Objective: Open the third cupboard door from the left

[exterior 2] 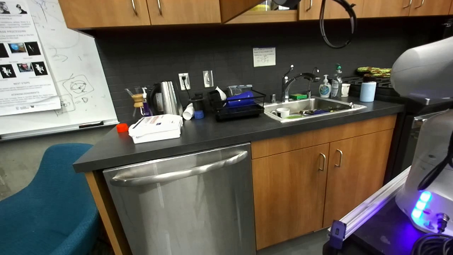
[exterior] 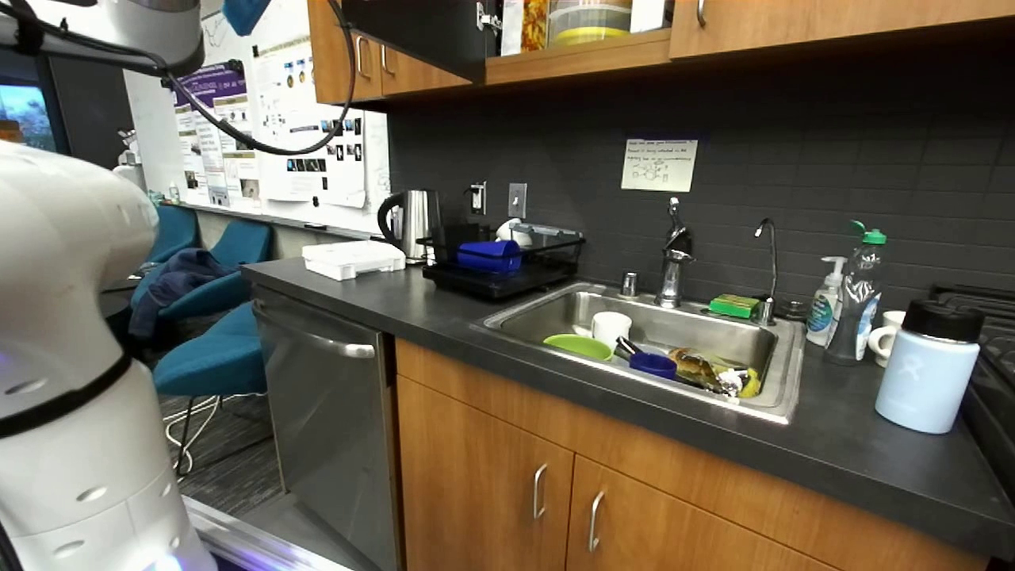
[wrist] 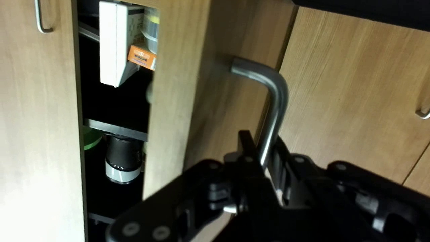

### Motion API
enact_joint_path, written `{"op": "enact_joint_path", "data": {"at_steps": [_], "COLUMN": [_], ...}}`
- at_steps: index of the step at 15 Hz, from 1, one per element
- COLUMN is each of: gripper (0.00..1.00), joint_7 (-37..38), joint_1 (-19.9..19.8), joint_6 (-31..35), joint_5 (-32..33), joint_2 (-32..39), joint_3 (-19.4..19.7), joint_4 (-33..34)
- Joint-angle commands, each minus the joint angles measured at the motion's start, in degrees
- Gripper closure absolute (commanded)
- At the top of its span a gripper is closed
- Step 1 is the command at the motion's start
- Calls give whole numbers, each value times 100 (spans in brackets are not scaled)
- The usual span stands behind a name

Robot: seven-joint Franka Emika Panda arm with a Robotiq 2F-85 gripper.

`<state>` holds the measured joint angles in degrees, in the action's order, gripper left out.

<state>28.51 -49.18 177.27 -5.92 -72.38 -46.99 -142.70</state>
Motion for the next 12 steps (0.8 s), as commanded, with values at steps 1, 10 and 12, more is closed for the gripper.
{"op": "enact_joint_path", "data": {"at_steps": [1,10,12], "gripper": [97,97,97], "joint_7": [-215,-48,-37], "joint_1": [419,294,298], "joint_6": [87,-16,-9], "joint_5": [56,46,48], "joint_2": [-411,-613,-626], "joint_3": [-275,-373,-377], "joint_4": [-105,-61,-90]}}
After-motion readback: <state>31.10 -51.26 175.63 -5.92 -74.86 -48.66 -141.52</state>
